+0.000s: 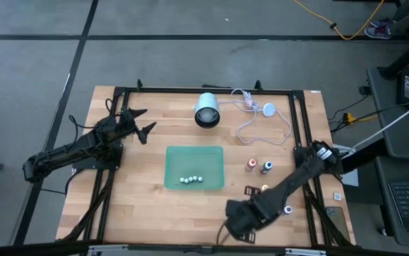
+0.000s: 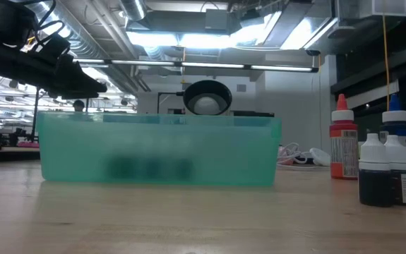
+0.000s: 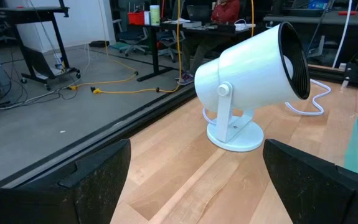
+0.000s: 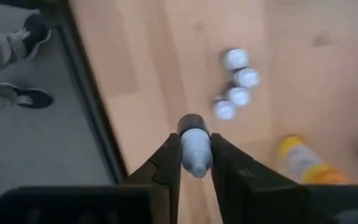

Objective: Pick & Place food coloring
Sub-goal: Put the small orange food coloring bottle into the bin

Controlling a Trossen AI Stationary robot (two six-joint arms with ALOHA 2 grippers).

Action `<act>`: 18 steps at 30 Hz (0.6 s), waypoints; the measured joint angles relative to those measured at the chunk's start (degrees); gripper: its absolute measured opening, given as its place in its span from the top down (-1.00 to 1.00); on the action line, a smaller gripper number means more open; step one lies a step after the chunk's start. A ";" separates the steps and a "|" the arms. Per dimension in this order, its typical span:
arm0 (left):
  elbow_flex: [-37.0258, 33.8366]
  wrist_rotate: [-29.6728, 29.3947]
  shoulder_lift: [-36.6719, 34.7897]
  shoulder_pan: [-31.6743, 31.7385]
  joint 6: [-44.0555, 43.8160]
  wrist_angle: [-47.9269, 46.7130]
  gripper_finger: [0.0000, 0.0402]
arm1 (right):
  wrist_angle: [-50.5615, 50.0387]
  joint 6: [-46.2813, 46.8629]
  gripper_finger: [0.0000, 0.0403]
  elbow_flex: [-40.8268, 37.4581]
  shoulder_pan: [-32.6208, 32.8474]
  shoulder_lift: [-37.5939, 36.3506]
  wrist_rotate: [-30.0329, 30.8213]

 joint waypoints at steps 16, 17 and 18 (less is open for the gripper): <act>0.02 0.00 0.00 0.00 0.00 0.00 -0.80 | -2.03 -17.23 0.65 8.51 -17.41 4.37 0.16; 0.01 0.00 0.02 0.01 0.00 0.00 -0.80 | -2.03 -18.43 0.65 9.79 -18.31 5.42 0.16; 0.00 0.00 0.00 0.00 0.00 0.00 -0.80 | -1.95 -19.41 0.65 11.30 -19.17 6.58 0.16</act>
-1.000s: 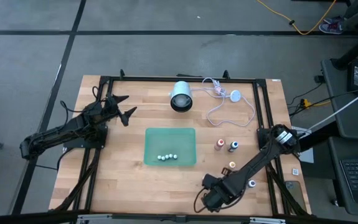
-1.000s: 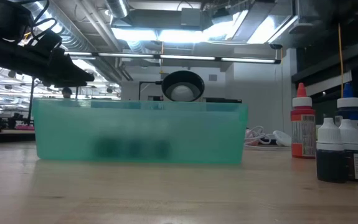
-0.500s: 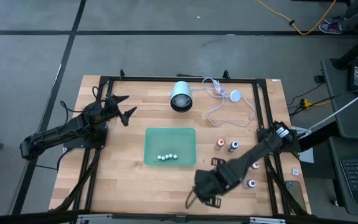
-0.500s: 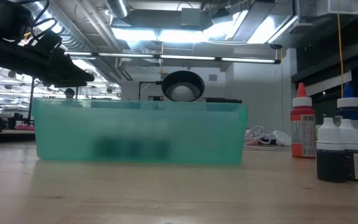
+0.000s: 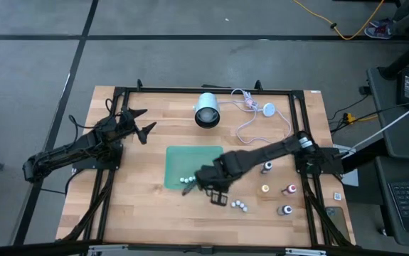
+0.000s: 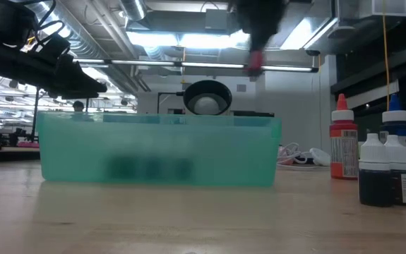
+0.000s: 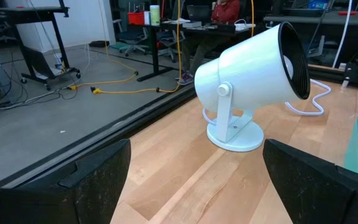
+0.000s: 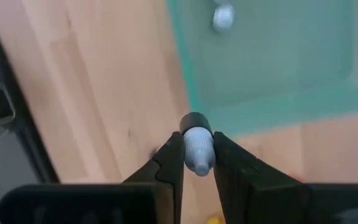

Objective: Pick & Place food coloring
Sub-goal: Put the small orange food coloring bottle into the bin

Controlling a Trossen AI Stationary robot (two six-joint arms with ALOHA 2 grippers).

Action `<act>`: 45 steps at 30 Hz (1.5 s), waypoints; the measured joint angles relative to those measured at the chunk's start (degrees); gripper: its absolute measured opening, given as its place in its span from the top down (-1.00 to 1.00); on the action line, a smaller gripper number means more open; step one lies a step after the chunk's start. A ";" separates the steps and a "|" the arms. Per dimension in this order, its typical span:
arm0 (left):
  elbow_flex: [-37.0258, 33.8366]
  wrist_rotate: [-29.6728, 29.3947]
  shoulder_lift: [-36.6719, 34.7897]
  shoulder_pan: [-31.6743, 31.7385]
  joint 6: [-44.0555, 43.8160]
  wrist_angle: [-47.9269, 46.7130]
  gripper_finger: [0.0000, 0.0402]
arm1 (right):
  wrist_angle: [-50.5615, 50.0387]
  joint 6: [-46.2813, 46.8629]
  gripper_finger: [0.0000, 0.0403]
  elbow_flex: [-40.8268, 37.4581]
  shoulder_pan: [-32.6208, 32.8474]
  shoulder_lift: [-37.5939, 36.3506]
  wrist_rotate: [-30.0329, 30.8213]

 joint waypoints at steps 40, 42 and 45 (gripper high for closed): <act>0.01 0.00 0.00 0.00 0.00 0.00 -0.80 | 3.71 -8.02 0.61 8.79 -7.71 18.75 -3.61; 0.00 -0.02 0.00 0.02 0.00 0.00 -0.80 | 4.08 -8.04 0.61 8.79 -7.83 18.75 -3.61; 0.01 -0.01 0.00 0.00 0.00 0.00 -0.80 | 4.08 -7.91 0.60 8.79 -7.93 18.75 -3.60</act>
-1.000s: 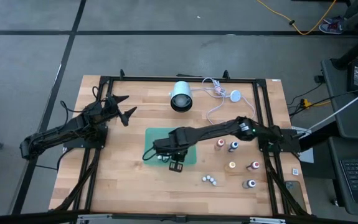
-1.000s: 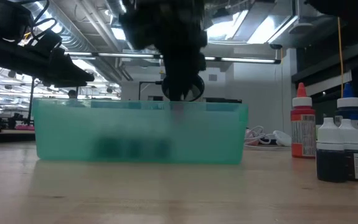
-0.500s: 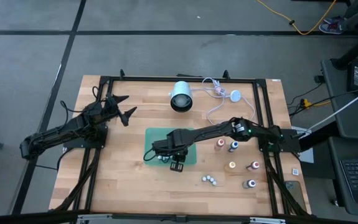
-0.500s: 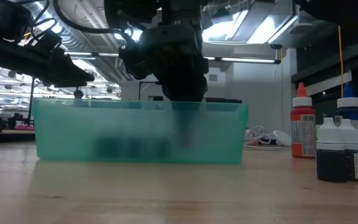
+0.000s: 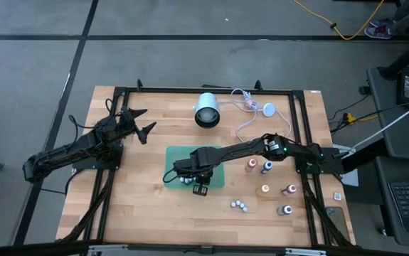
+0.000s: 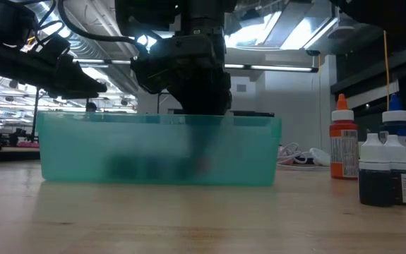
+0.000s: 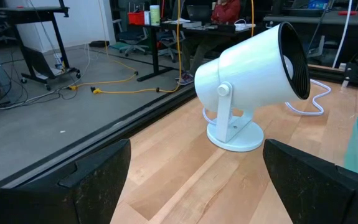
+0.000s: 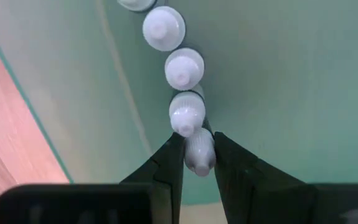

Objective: Pick & Place food coloring
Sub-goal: Put the small orange food coloring bottle into the bin, then put the small red food coloring bottle into the bin

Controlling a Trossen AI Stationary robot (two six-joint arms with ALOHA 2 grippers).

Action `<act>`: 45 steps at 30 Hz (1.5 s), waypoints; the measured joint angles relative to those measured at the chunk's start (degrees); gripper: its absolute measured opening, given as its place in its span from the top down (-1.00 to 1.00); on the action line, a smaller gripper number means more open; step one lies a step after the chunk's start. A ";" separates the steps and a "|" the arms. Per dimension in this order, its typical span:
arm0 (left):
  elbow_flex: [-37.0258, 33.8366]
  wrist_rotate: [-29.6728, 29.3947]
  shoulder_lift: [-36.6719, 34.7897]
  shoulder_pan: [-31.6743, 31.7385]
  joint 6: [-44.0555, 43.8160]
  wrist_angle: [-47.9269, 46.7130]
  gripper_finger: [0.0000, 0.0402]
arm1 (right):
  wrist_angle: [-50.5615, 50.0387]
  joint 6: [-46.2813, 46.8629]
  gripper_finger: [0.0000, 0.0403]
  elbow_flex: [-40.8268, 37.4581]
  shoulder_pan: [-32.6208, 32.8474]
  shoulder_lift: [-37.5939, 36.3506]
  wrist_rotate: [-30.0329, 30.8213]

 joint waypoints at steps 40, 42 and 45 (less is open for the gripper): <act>0.00 0.01 0.02 0.00 0.00 0.00 -0.80 | -2.13 0.50 0.21 0.57 -0.04 -4.03 2.75; 0.01 -0.01 0.02 0.00 0.00 0.00 -0.80 | -2.20 0.16 0.21 0.57 -0.04 -5.08 2.75; -0.01 0.01 0.01 0.00 0.00 0.00 -0.80 | -2.95 0.16 0.21 0.57 0.15 -6.88 3.43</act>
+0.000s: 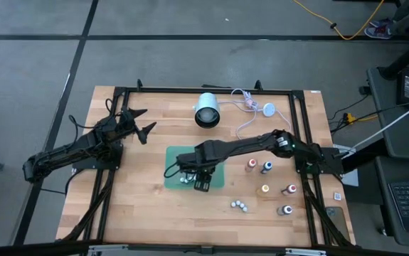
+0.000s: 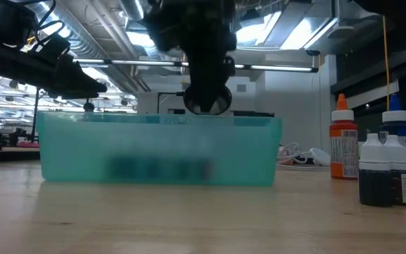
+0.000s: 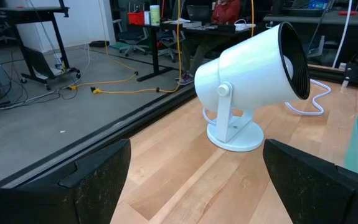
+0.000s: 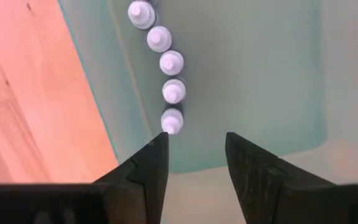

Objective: Pick & Place food coloring
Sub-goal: Put the small red food coloring bottle into the bin

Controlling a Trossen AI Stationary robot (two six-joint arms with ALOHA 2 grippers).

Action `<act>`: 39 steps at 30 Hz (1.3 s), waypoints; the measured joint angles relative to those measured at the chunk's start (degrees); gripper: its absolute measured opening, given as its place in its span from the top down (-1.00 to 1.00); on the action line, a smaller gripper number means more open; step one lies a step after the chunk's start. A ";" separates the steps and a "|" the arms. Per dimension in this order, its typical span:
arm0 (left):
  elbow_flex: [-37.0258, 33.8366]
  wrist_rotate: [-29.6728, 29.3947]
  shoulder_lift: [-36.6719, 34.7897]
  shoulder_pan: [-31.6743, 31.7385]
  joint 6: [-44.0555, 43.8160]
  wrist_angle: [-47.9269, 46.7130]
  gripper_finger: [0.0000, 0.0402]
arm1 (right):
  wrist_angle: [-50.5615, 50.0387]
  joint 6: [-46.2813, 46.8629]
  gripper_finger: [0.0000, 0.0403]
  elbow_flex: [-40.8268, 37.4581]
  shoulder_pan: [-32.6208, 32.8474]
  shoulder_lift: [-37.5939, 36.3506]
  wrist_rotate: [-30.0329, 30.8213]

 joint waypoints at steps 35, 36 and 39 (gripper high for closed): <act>0.01 0.00 0.06 0.01 0.00 0.03 -0.80 | 7.37 43.16 -0.34 -29.36 25.44 -18.56 2.61; 0.01 0.00 0.06 0.00 0.00 0.04 -0.80 | 7.86 44.17 -0.34 -30.68 25.70 -18.85 2.62; 0.02 0.00 0.06 0.01 0.00 0.04 -0.80 | 8.72 46.24 -0.34 -33.63 26.30 -19.05 2.62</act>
